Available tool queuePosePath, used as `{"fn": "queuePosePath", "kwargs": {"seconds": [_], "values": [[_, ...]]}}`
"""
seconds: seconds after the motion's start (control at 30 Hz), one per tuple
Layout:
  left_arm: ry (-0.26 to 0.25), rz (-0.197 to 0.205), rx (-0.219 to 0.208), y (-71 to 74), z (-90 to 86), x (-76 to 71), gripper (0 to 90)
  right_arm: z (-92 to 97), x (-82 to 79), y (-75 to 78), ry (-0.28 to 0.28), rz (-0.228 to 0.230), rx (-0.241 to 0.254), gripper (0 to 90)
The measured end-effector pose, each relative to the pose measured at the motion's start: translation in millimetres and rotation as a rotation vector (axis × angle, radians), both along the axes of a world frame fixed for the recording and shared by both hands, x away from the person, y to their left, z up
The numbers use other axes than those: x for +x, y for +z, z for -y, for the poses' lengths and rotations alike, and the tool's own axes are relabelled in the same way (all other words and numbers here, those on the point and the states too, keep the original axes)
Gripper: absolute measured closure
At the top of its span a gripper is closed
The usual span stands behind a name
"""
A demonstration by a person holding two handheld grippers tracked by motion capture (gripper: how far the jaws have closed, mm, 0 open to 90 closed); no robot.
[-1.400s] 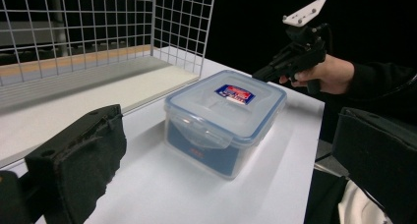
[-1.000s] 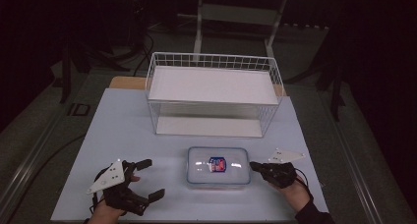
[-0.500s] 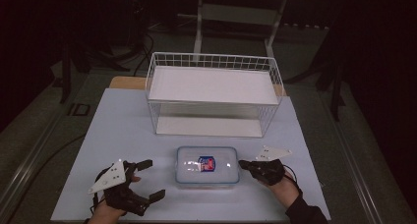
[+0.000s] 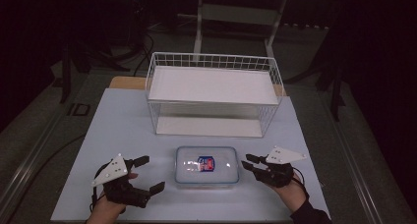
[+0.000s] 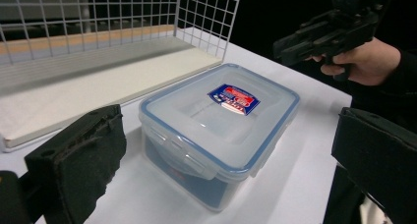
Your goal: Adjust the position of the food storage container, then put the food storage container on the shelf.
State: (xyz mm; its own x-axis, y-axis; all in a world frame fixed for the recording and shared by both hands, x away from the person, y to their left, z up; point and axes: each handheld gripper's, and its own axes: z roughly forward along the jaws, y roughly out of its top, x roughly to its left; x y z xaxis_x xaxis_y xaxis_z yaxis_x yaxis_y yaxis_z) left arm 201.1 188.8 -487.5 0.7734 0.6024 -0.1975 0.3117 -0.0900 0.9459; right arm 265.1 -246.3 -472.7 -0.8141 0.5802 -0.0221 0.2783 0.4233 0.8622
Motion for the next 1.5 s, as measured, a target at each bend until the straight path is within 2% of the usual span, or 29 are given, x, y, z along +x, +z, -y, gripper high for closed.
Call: {"fn": "queuePosePath", "kwargs": {"seconds": [0.1, 0.13, 0.17, 0.2, 0.27, 0.3, 0.37, 0.47, 0.6, 0.67, 0.73, 0.83, 0.9, 0.93, 1.03, 1.07, 1.1, 1.17, 1.27, 1.3, 1.33, 1.4, 1.47, 1.5], "values": [[-0.011, -0.036, 0.009, 4.0, 3.9, 4.8, 0.0, 0.4, -5.9, 4.7, 0.008, 0.027, 0.029, 49.0], [-0.011, -0.036, 0.009, 4.0, 3.9, 4.8, 0.0, 0.4, -5.9, 4.7, 0.008, 0.027, 0.029, 49.0], [-0.019, -0.050, 0.016, 8.4, 7.3, 6.8, 0.0, 0.7, -7.3, 7.4, 0.014, 0.025, 0.051, 44.6], [-0.020, -0.050, 0.027, 11.5, 9.5, 8.0, 0.0, 0.9, -9.1, 11.0, 0.035, 0.027, 0.086, 30.9], [-0.021, -0.035, 0.043, 18.3, 13.6, 9.5, 0.0, -0.1, -10.7, 15.0, 0.049, 0.038, 0.100, 15.2], [-0.020, -0.027, 0.053, 21.8, 15.4, 10.5, 0.0, -0.9, -11.5, 17.3, 0.058, 0.048, 0.096, 12.1], [-0.031, -0.014, 0.056, 28.6, 18.5, 12.3, 0.0, -1.2, -12.8, 21.2, 0.036, 0.065, 0.106, 10.8], [-0.048, 0.001, 0.057, 37.8, 23.1, 14.9, 0.0, 0.2, -13.4, 27.4, 0.037, 0.115, 0.106, 12.0], [-0.059, 0.008, 0.066, 45.2, 27.5, 20.4, 0.0, 4.4, -10.1, 34.9, 0.051, 0.105, 0.162, 16.6], [-0.059, -0.007, 0.077, 45.7, 29.7, 24.2, 0.0, 4.7, -10.2, 37.9, 0.035, 0.107, 0.147, 17.1], [-0.051, -0.041, 0.089, 44.2, 32.2, 28.9, 0.0, 4.8, -11.5, 39.1, 0.047, 0.112, 0.161, 17.8], [-0.029, -0.107, 0.094, 39.5, 35.9, 35.9, 0.0, 3.4, -13.3, 39.6, 0.055, 0.098, 0.146, 18.0], [-0.023, -0.144, 0.094, 35.7, 38.5, 40.3, 0.0, 2.2, -15.6, 39.1, 0.031, 0.111, 0.129, 18.0], [-0.014, -0.161, 0.106, 33.8, 39.8, 42.7, 0.0, 2.3, -16.0, 38.9, 0.026, 0.107, 0.132, 17.9], [0.006, -0.235, 0.091, 26.4, 40.7, 52.2, 0.0, 2.3, -16.3, 38.0, -0.006, 0.095, 0.128, 15.8], [0.006, -0.235, 0.091, 26.4, 40.7, 52.2, 0.0, 2.3, -16.3, 38.0, -0.006, 0.095, 0.128, 15.8], [0.017, -0.301, 0.067, 20.7, 39.4, 60.3, 0.0, 2.4, -16.3, 37.4, -0.014, 0.088, 0.135, 13.2], [0.022, -0.378, 0.046, 15.8, 36.8, 67.8, 0.0, 0.5, -17.3, 34.9, -0.063, 0.095, 0.135, 10.3], [0.023, -0.481, 0.015, 7.2, 32.3, 77.3, 0.0, -1.8, -18.9, 33.8, -0.081, 0.094, 0.145, 10.1], [0.027, -0.532, 0.006, 3.0, 31.3, 80.8, 0.0, -2.6, -19.6, 33.3, -0.086, 0.097, 0.144, 10.1], [0.020, -0.558, -0.001, 0.3, 30.3, 82.7, 0.0, -3.4, -20.4, 32.6, -0.080, 0.097, 0.139, 10.1], [0.010, -0.633, -0.023, -8.1, 28.6, 87.3, 0.0, -4.6, -21.2, 31.0, -0.080, 0.095, 0.132, 10.2], [0.020, -0.689, -0.023, -14.7, 28.6, 90.3, 0.0, -5.8, -21.7, 29.3, -0.073, 0.084, 0.129, 10.2], [0.019, -0.714, -0.037, -18.6, 28.3, 92.2, 0.0, -6.0, -22.0, 28.6, -0.073, 0.081, 0.130, 10.2]]}}
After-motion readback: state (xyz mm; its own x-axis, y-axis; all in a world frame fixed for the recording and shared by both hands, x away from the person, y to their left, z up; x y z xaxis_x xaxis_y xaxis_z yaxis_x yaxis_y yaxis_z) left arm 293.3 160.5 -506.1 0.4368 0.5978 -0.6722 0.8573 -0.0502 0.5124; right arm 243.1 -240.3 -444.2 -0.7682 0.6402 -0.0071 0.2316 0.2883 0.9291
